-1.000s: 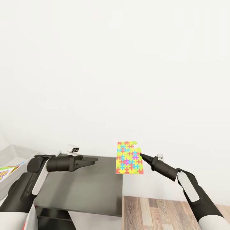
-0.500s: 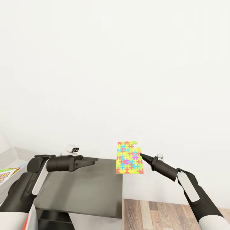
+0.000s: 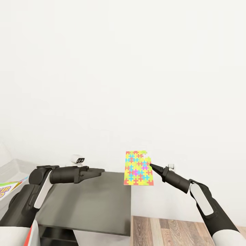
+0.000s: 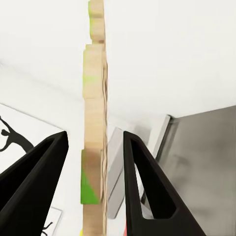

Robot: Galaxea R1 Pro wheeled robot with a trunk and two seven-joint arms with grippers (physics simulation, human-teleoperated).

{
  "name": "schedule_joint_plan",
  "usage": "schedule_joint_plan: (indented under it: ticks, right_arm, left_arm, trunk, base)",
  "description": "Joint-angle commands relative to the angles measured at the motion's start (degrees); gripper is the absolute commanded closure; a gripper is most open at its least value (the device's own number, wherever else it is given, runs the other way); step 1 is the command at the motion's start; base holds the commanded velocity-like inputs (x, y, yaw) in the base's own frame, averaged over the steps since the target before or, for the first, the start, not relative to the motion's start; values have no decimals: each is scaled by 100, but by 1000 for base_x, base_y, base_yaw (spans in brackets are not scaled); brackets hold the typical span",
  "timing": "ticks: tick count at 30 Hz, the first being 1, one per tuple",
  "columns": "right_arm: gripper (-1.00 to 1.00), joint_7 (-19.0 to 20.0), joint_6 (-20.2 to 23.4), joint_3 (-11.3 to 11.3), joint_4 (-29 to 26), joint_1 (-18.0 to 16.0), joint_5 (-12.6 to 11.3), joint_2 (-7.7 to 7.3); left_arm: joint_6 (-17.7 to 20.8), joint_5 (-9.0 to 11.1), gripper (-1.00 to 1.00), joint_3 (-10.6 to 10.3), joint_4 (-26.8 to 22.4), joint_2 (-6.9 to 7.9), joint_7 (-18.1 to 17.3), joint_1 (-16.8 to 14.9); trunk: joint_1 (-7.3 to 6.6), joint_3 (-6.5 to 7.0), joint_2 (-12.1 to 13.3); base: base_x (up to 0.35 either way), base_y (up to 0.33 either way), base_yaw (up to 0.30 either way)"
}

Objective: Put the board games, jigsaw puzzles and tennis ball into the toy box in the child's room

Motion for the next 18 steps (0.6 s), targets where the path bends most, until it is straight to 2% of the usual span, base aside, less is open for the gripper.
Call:
schedule_joint_plan:
  ticks: [1,18]
  right_arm:
    - [100,11,28,-6,-1,-4,-6,1]
    - [100,11,24,-6,11,-4,-6,1]
  left_arm:
    - [60,15,-100,-8,1,6,-9,-3]
    - [60,15,-100,-8,1,5,-9,-3]
  trunk:
    - [3,4,-7]
    - [3,165,-7]
  base:
    - [0,0,0]
    - [0,0,1]
